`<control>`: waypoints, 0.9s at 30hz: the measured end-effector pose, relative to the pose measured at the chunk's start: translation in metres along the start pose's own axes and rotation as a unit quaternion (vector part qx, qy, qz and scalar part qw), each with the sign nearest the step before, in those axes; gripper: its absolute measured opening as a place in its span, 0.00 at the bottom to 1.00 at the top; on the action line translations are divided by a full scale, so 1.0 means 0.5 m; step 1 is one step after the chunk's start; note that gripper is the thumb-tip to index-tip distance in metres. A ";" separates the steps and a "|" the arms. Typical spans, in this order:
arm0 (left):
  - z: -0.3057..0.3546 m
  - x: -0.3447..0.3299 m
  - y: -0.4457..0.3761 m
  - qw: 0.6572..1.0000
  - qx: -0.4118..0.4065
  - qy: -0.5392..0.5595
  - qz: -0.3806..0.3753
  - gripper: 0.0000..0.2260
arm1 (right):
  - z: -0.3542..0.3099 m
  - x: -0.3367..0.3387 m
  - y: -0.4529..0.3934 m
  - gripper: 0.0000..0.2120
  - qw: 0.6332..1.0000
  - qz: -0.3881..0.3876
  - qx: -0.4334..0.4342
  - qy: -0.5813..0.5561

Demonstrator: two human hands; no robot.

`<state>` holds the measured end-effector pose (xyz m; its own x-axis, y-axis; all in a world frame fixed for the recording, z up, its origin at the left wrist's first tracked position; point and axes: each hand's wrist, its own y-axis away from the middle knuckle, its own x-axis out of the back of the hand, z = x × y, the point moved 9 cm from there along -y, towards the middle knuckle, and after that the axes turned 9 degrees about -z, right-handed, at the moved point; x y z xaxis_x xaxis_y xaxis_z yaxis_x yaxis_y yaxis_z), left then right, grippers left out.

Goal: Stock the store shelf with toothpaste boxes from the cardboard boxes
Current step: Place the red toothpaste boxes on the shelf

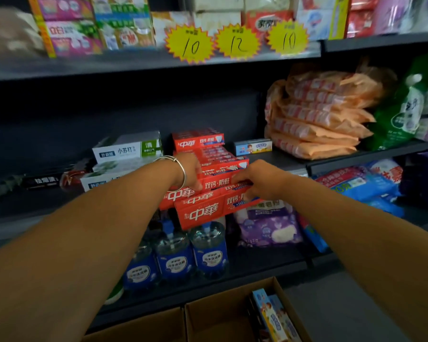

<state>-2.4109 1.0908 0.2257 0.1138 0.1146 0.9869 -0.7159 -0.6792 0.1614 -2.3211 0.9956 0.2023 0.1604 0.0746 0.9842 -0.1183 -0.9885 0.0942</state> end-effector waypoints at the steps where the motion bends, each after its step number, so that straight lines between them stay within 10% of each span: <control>1: -0.003 0.012 -0.005 1.000 -0.001 0.007 0.010 0.22 | 0.002 0.010 -0.005 0.25 1.000 0.005 0.000 -0.001; 27: -0.114 0.131 -0.280 0.994 0.007 0.051 0.098 0.18 | 0.135 0.156 -0.288 0.25 0.995 0.078 -0.028 -0.053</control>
<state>-2.3423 1.2346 0.2674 -0.0990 0.0515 0.9938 -0.7078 -0.7056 -0.0340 -2.2256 1.1349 0.2553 0.2378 -0.0960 0.9666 -0.2034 -0.9780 -0.0470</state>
